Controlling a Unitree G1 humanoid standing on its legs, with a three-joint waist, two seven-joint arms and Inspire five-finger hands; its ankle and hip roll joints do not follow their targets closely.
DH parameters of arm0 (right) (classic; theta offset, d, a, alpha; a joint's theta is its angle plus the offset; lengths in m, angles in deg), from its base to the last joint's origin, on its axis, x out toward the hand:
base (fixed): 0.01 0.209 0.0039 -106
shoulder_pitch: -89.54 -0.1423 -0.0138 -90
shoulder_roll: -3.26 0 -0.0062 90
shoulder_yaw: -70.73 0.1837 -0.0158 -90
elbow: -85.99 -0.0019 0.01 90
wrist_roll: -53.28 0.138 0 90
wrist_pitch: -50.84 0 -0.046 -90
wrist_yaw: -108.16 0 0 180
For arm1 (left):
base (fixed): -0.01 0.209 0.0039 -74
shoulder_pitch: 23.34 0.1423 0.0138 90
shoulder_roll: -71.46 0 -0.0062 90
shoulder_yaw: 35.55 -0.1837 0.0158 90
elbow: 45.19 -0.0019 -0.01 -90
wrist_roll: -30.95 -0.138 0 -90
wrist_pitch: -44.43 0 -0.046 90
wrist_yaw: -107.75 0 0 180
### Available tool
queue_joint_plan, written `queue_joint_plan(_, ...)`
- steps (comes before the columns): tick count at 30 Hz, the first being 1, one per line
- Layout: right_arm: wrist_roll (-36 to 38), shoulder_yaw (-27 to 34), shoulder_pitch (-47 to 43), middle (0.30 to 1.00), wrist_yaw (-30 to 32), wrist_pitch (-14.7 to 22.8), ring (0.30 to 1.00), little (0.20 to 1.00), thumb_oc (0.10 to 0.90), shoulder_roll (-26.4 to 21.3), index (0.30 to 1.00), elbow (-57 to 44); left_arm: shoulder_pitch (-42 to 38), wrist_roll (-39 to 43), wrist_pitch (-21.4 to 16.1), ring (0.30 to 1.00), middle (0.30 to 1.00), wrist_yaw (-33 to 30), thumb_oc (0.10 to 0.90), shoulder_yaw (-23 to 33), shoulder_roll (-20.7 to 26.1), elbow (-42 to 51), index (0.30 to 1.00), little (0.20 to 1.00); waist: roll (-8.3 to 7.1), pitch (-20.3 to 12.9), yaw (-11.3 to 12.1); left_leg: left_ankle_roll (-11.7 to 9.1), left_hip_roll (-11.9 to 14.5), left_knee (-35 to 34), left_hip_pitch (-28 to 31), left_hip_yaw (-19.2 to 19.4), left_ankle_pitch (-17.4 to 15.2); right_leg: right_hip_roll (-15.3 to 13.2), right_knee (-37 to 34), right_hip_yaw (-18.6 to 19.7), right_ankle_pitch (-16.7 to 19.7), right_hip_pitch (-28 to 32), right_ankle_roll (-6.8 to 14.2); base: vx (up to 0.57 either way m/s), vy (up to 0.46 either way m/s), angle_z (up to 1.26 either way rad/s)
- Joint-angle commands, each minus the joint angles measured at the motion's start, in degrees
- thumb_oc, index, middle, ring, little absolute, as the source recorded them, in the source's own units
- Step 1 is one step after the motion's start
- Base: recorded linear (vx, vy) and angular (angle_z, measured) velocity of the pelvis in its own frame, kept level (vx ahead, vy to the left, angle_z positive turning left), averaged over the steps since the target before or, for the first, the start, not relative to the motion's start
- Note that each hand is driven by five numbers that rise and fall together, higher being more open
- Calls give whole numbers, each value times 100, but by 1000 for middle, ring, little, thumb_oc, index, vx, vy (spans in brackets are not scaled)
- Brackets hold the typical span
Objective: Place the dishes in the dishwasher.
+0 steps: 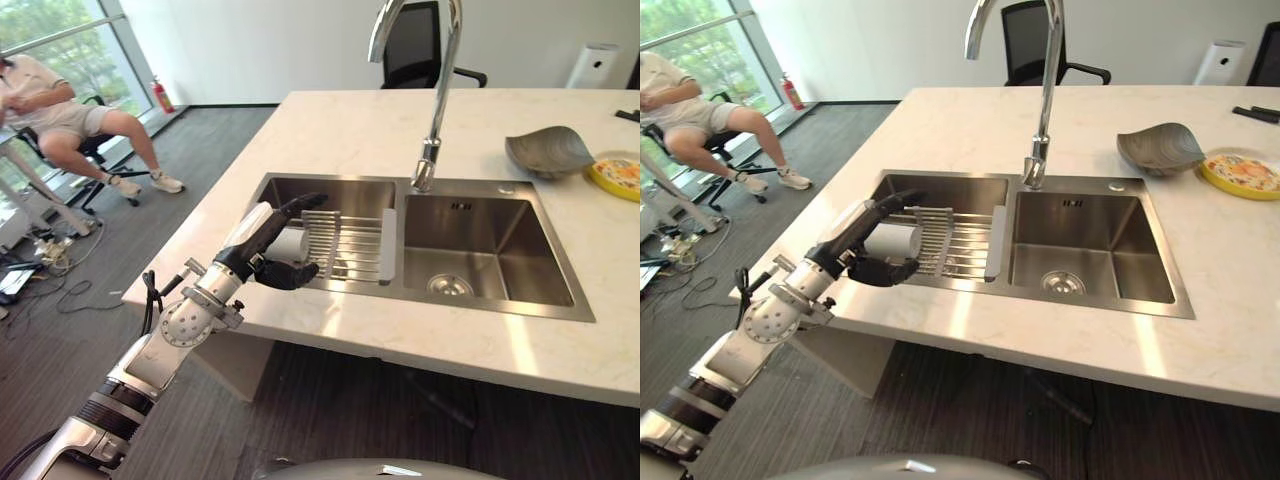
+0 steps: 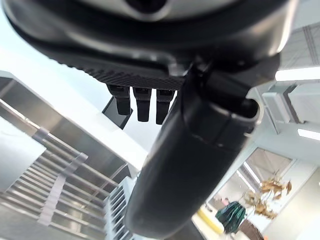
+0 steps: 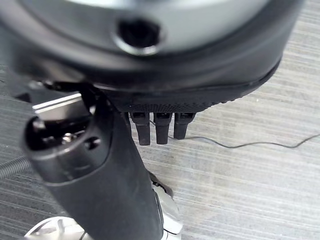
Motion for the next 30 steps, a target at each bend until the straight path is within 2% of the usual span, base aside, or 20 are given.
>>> queue_joint_plan(1, 81, -140, -294, 900, -203, 76, 900, 900, 800, 132, 900, -138, -913, -537, -141, 900, 900, -31, 800, 79, 603, 65, 900, 900, -6, -102, 10, 68, 31, 547, -293, 42, -417, -718, -359, -134, -127, 758, 970, 93, 50, -24)
queue_joint_plan(4, 56, -123, -352, 900, -166, 79, 900, 900, 800, 58, 900, -20, -1305, -1166, -105, 900, 900, 8, 800, -259, 879, -294, 900, 900, 1, -139, -63, 170, -76, 425, -196, 97, -637, -735, -410, -56, -34, 652, 1041, 10, 51, -19)
queue_joint_plan(8, 112, -84, -363, 900, -159, 67, 900, 900, 800, 64, 900, -21, -1617, -1538, -31, 900, 900, -145, 800, -487, 968, -808, 900, 900, -25, -163, -95, 302, -225, 335, -168, 172, -894, -826, -411, 24, 60, 497, 1130, -9, 51, -7)
queue_joint_plan(11, 132, -73, -352, 900, -158, 67, 900, 900, 800, 105, 900, -52, -1703, -1657, 3, 900, 900, -240, 800, -530, 958, -1013, 900, 900, -34, -179, -117, 341, -284, 306, -168, 216, -945, -869, -407, 57, 103, 448, 1167, 3, 59, -6)
queue_joint_plan(14, 145, -79, -334, 900, -159, 62, 900, 900, 800, 135, 900, -96, -1785, -1789, 54, 900, 900, -350, 800, -574, 911, -1292, 900, 900, -41, -193, -158, 367, -319, 281, -168, 256, -969, -907, -404, 60, 140, 418, 1190, 3, 34, -10)
queue_joint_plan(18, 186, -109, -271, 900, -189, 13, 900, 900, 800, 250, 900, -129, -1985, -1961, 267, 900, 900, -525, 800, -656, 712, -2104, 900, 900, -48, -197, -252, 444, -405, 241, -164, 306, -1056, -989, -395, 65, 220, 354, 1235, -2, 39, -6)
queue_joint_plan(30, 231, -176, -237, 900, -183, -24, 900, 900, 800, 435, 900, -286, -2450, -2176, 675, 900, 900, -708, 800, -865, 336, -3389, 900, 900, -60, -189, -353, 578, -571, 214, -189, 327, -1180, -1157, -346, -4, 348, 276, 1306, -1, 16, 1)
